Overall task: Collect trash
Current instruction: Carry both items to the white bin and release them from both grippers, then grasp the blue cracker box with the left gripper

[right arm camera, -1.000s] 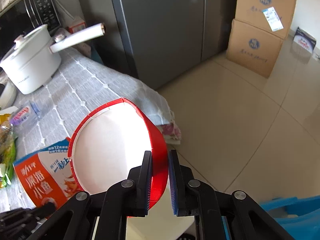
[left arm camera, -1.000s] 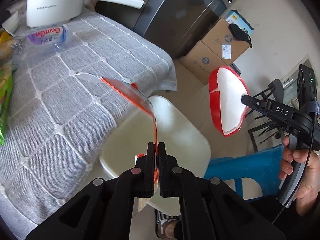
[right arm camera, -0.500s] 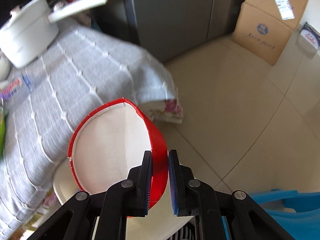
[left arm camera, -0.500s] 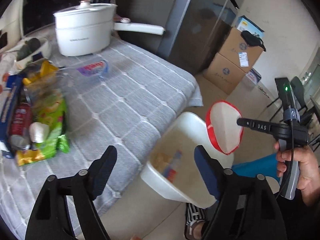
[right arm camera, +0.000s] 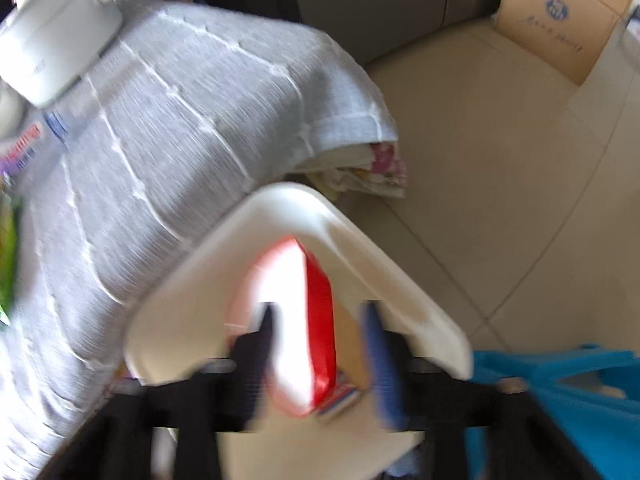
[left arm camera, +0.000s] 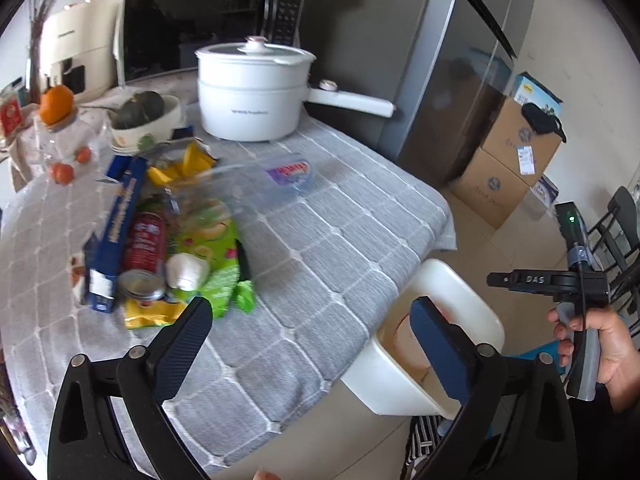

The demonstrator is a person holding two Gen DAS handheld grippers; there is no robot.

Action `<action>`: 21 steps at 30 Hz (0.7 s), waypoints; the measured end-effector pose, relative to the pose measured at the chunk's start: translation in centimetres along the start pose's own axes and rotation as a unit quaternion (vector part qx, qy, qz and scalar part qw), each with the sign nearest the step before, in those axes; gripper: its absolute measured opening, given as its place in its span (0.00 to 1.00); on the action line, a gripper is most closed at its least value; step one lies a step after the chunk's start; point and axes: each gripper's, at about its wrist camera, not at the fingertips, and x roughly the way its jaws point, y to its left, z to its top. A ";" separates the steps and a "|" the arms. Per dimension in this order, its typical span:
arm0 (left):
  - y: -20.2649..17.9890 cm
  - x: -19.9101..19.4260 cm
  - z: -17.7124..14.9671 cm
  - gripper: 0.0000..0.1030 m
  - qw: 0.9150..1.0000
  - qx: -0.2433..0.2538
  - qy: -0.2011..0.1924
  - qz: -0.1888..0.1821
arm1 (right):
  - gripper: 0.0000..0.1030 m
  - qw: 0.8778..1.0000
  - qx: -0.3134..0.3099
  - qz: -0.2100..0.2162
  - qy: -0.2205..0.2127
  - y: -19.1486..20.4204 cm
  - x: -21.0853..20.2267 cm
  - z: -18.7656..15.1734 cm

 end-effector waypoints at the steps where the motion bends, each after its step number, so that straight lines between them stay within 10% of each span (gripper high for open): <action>1: 0.5 -0.4 0.0 1.00 1.000 -0.003 -0.005 0.008 | 0.60 1.000 0.002 0.007 -0.008 0.2 -0.3 0.1; 21: 14.3 -1.5 -1.4 1.00 0.985 -0.116 0.047 0.116 | 0.81 0.983 -0.123 0.097 -0.095 14.8 -4.1 0.3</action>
